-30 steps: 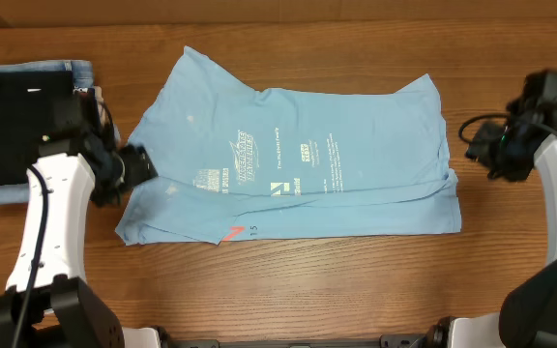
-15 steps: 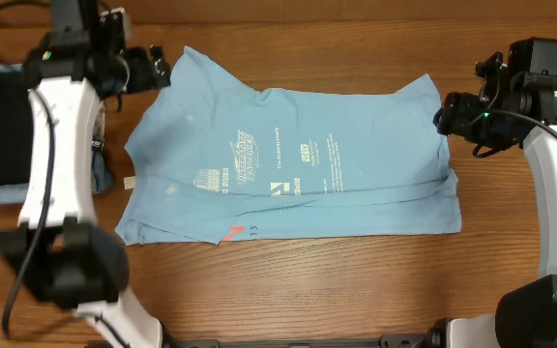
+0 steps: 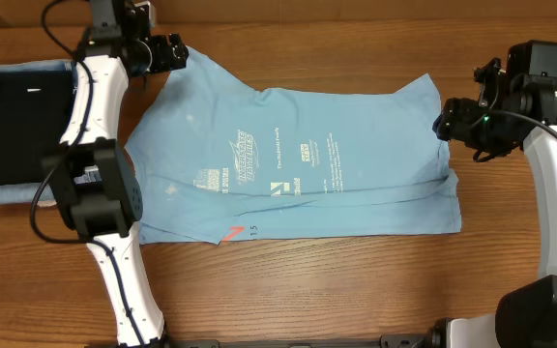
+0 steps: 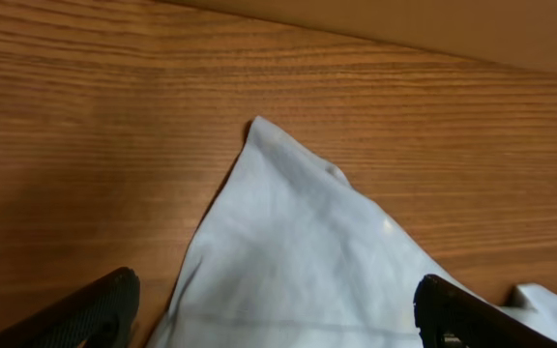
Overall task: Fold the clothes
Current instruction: 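Release the hem and reach both grippers to the T-shirt's top corners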
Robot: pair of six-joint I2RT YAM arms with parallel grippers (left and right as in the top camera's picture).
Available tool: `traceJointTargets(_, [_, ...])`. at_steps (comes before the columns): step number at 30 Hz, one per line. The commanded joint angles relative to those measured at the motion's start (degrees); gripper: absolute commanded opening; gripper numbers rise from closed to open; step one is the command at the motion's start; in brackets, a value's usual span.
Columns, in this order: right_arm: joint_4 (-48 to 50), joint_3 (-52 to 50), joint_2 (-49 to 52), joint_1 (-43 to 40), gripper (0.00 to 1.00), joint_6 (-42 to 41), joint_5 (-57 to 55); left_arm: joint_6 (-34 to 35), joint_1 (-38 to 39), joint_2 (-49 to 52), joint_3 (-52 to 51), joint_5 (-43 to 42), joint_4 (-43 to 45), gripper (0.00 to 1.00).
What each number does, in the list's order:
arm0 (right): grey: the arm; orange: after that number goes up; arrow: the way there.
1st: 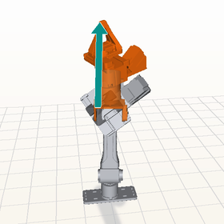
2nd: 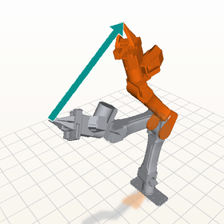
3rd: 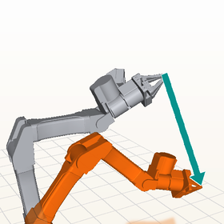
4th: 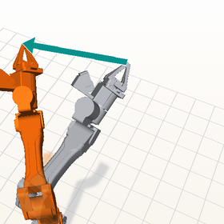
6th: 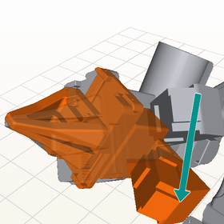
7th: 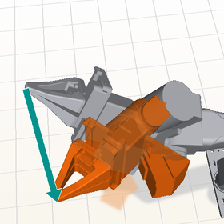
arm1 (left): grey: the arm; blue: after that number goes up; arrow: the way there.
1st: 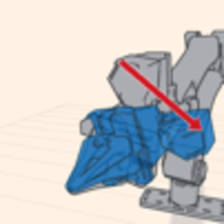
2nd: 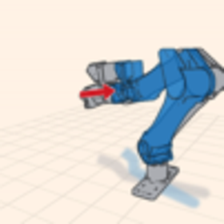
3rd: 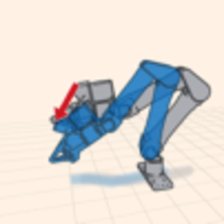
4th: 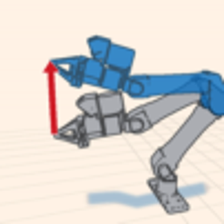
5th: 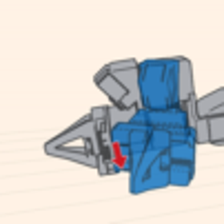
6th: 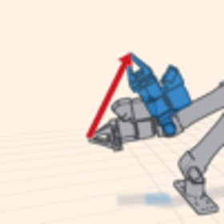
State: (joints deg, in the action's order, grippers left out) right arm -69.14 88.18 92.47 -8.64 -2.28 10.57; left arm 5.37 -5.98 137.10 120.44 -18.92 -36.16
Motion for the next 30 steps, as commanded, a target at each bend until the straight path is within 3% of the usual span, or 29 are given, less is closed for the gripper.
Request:
traceJointTargets(1, [-0.4,1.4,-1.4,-0.1,0.72,0.6,0.5,-1.3,0.8,3.0,1.7,-0.4,1.9,0.93])
traceJointTargets(17, [-1.1,1.4,-1.4,-0.1,0.72,0.6,0.5,-1.1,2.3,8.9,1.7,3.2,5.1,0.93])
traceJointTargets(22, [-1.0,1.4,-1.4,-0.1,0.72,0.6,0.5,-1.2,3.7,10.7,1.6,3.3,3.7,0.88])
traceJointTargets(24, [-1.0,1.4,-1.4,-0.1,0.72,0.6,0.5,-1.1,4.1,10.7,1.6,3.3,3.0,0.79])
traceJointTargets(28, [-1.0,1.4,-1.4,-0.1,0.72,0.6,0.4,-1.0,4.4,10.4,1.7,3.4,3.0,0.36])
traceJointTargets(30, [-0.6,1.4,-1.4,-0.1,0.72,0.6,0.4,0.0,4.3,10.3,1.7,3.5,2.4,0.24])
